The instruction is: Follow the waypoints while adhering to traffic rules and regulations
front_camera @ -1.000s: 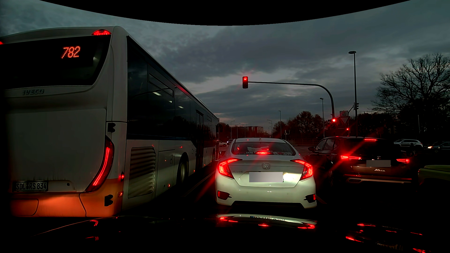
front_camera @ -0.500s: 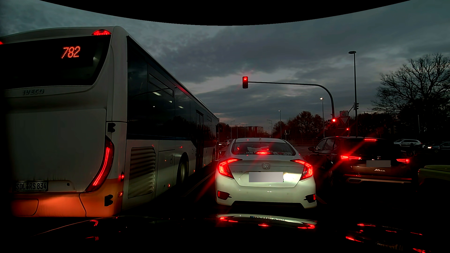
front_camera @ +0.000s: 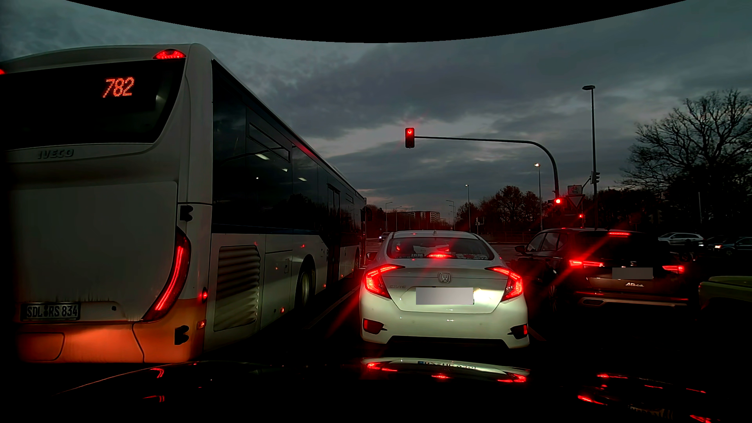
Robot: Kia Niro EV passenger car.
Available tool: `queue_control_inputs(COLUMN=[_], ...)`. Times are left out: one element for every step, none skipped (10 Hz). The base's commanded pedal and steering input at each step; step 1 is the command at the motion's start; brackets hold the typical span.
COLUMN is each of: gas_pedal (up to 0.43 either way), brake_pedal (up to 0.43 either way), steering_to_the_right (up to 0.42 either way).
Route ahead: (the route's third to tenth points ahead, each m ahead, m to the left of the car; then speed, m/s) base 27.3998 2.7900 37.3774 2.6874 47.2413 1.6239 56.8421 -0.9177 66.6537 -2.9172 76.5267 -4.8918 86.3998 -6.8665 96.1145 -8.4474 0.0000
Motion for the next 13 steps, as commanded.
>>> queue_control_inputs(gas_pedal=[0.0, 0.0, 0.0, 0.0, 0.0, 0.0, 0.0, 0.0, 0.0, 0.0, 0.0, 0.0, 0.0], brake_pedal=[0.366, 0.366, 0.366, 0.366, 0.366, 0.366, 0.366, 0.366, 0.366, 0.366, 0.366, 0.366, 0.366], steering_to_the_right=[0.013, 0.013, 0.013, 0.013, 0.013, 0.013, 0.013, 0.014, 0.013, 0.013, 0.013, 0.014, 0.013])
